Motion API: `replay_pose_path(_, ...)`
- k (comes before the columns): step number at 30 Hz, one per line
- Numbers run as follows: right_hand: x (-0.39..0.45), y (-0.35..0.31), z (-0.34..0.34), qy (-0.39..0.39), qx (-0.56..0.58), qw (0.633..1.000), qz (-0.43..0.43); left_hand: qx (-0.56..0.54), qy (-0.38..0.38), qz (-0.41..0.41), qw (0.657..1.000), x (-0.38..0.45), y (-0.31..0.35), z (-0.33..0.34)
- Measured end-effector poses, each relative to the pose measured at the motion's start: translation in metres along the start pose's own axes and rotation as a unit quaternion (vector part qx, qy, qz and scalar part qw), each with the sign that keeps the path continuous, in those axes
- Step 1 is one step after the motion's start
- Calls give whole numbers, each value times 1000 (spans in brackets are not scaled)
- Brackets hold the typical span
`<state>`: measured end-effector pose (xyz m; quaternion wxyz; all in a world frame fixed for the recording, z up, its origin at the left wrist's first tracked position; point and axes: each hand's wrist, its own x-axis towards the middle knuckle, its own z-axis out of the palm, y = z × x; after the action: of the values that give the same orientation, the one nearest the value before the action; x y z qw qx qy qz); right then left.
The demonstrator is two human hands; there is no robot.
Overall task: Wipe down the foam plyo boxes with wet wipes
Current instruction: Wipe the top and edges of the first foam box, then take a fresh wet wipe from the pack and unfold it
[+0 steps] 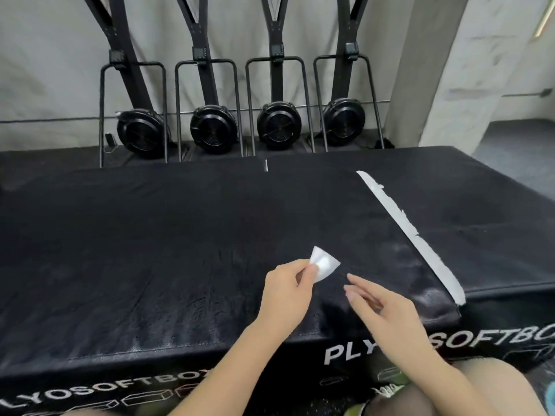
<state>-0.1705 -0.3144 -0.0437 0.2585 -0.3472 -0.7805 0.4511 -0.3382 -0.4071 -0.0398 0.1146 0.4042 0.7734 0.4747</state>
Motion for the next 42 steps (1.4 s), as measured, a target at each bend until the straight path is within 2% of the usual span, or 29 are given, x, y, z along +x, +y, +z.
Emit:
replay_pose_path(3,2,-23,10,-27,146,984,95,-195,23,-56,979,-12,35,-1)
replay_pose_path(5,2,-37,14,-71,270,949,148,-311,22,-111,944,-20,53,0)
replay_pose_path(7,-2,-50,13,-91,342,924,143,-389,11,-143,910,-27,66,0)
replay_pose_path(12,-13,-64,-3,-2,378,919,111,-437,14,-95,894,-40,73,-1)
replay_pose_path(14,-17,-65,-10,23,362,927,95,-471,15,-95,877,-44,72,-3)
replay_pose_path(16,-22,-65,-19,57,316,945,66,-467,-16,-107,878,-45,70,-6)
replay_pose_path(17,-24,-65,-23,64,303,949,53,-443,-43,-104,889,-44,69,-7)
replay_pose_path(21,-28,-63,-39,62,280,958,19,-375,-133,-68,915,-42,73,-10)
replay_pose_path(26,-26,-55,-55,71,208,976,-1,-338,-124,-52,931,-42,79,-5)
replay_pose_path(35,-33,-44,-96,13,384,921,65,-364,-188,-47,911,-28,99,14)
replay_pose_path(39,-40,-37,-116,63,405,911,37,-355,-216,-21,909,-20,121,35)
replay_pose_path(42,-49,-31,-135,89,394,915,17,-370,-240,-34,897,-16,136,52)
